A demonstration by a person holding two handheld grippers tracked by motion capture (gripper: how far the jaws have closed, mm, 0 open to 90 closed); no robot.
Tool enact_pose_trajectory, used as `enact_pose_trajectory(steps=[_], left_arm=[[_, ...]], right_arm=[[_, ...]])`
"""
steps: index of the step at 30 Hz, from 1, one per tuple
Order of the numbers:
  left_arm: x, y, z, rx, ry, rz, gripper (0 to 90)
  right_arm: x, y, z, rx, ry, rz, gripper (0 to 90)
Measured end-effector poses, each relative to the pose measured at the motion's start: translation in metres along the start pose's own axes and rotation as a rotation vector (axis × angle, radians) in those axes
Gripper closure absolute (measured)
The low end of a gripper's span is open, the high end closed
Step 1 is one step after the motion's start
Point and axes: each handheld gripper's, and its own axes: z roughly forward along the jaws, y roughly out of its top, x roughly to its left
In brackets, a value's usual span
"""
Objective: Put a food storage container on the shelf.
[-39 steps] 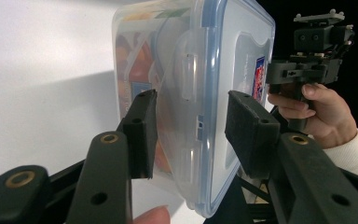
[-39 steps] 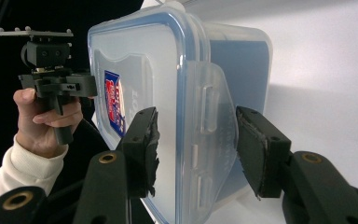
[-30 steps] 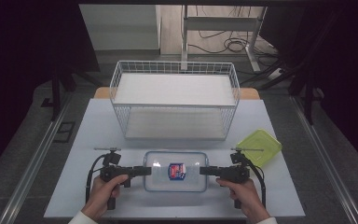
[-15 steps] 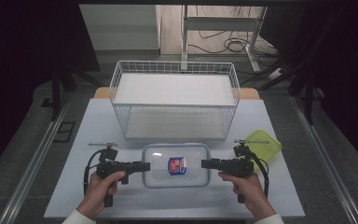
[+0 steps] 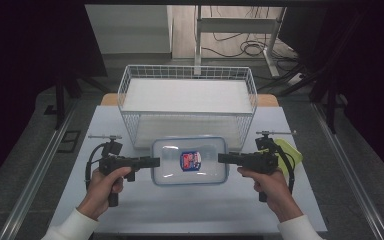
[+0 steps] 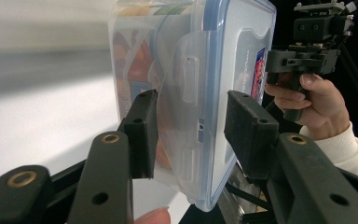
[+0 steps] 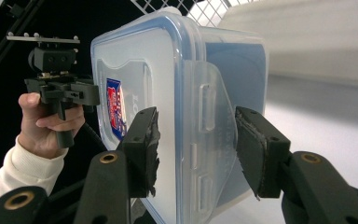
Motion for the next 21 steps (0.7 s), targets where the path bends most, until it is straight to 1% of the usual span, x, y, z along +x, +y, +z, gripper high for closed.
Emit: enact_pose_trajectory(steps=[1, 2, 3, 6, 9, 12, 14, 15, 16, 17, 18, 19, 21], left_arm=[[-0.001, 0.003, -0.001, -0.004, 0.0, 0.002, 55.7], [-0.002, 0.005, -0.001, -0.004, 0.001, 0.004, 55.7], [-0.003, 0.009, -0.002, -0.007, 0.0, 0.007, 55.7], [-0.005, 0.018, -0.005, -0.011, 0.001, 0.02, 55.7], [-0.008, 0.026, -0.008, -0.016, 0.0, 0.029, 55.8], [-0.011, 0.035, -0.012, -0.021, -0.005, 0.042, 55.9], [-0.014, 0.043, -0.014, -0.029, -0.006, 0.049, 56.0], [-0.014, 0.043, -0.014, -0.029, -0.006, 0.049, 55.9], [-0.016, 0.049, -0.016, -0.036, -0.004, 0.054, 55.9], [-0.016, 0.049, -0.016, -0.036, -0.004, 0.054, 55.9], [-0.017, 0.052, -0.017, -0.036, -0.005, 0.058, 56.0], [-0.017, 0.056, -0.018, -0.041, -0.005, 0.061, 56.0], [-0.018, 0.062, -0.019, -0.044, -0.008, 0.065, 56.0]], right_arm=[[0.0, 0.0, 0.0, 0.0, 0.0, 0.0, 51.5], [0.002, 0.006, -0.001, -0.001, 0.003, -0.003, 51.5], [0.002, 0.006, -0.001, -0.001, 0.003, -0.003, 51.5], [0.005, 0.014, -0.002, -0.009, 0.0, -0.011, 51.4], [0.01, 0.023, -0.004, -0.025, 0.002, -0.026, 51.5], [0.013, 0.028, -0.005, -0.032, 0.004, -0.03, 51.5], [0.016, 0.036, -0.007, -0.044, 0.007, -0.039, 51.6], [0.017, 0.039, -0.007, -0.045, 0.007, -0.041, 51.6], [0.018, 0.042, -0.007, -0.046, 0.008, -0.043, 51.6], [0.018, 0.042, -0.007, -0.046, 0.008, -0.043, 51.6], [0.02, 0.047, -0.008, -0.047, 0.009, -0.048, 51.6], [0.02, 0.047, -0.008, -0.047, 0.009, -0.048, 51.6], [0.022, 0.054, -0.008, -0.049, 0.009, -0.057, 51.6]])
